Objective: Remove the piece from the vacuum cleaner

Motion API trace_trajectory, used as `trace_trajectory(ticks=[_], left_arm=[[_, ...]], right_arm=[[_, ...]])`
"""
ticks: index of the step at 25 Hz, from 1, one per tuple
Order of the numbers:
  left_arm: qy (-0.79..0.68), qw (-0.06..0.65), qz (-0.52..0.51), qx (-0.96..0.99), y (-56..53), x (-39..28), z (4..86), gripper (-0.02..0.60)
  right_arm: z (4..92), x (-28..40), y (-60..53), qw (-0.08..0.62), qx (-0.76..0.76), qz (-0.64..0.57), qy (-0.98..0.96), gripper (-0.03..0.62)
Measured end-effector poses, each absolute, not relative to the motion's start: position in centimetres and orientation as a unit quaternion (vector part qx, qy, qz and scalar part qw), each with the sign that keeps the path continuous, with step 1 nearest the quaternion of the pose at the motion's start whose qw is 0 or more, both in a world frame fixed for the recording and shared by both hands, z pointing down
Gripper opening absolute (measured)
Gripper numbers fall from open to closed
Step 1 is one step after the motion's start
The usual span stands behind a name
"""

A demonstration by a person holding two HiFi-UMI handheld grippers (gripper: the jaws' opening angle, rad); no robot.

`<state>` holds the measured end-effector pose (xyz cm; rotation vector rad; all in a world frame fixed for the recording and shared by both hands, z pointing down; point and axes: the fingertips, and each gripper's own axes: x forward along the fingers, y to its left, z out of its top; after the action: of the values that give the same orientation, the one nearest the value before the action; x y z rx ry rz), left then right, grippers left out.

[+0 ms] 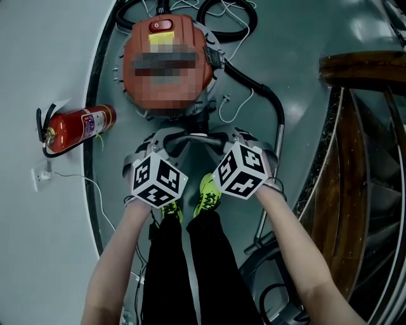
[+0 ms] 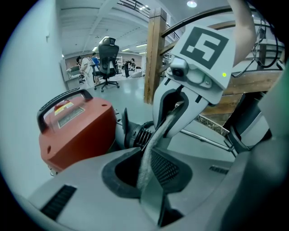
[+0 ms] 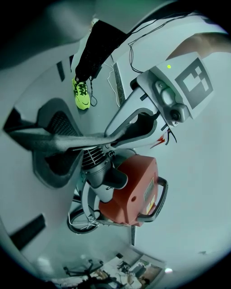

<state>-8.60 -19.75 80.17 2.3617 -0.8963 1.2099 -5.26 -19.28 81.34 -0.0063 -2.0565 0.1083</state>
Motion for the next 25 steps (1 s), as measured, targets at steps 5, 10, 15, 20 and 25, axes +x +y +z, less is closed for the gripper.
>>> trace_trajectory(ticks=[5,10,15,20,25], left_arm=[[-0.310,0.169,0.430,0.831,-19.1,-8.5,80.1,0.069],[-0.313,0.168,0.429,0.831,-18.3,-8.5,79.7,0.069],[-0.315,0.162,0.427,0.832,-17.3,-8.3,79.1,0.069],[-0.319,0.157,0.425,0.832,-16.4,-8.1,78.1,0.069],[-0.320,0.150,0.424,0.834,-15.3,-7.8,77.3,0.069]], right_arm=[[81.2,-5.2,-18.7,0.518,-0.003,0.042,-0.855,0.048],[80.8,-5.1,-17.7,0.515,-0.004,0.041,-0.856,0.043],[80.3,-5.0,-16.8,0.513,-0.003,0.040,-0.858,0.043],[79.3,-4.8,-15.8,0.510,0.001,0.039,-0.859,0.043],[78.5,-4.5,-14.6,0.509,0.006,0.037,-0.860,0.041]])
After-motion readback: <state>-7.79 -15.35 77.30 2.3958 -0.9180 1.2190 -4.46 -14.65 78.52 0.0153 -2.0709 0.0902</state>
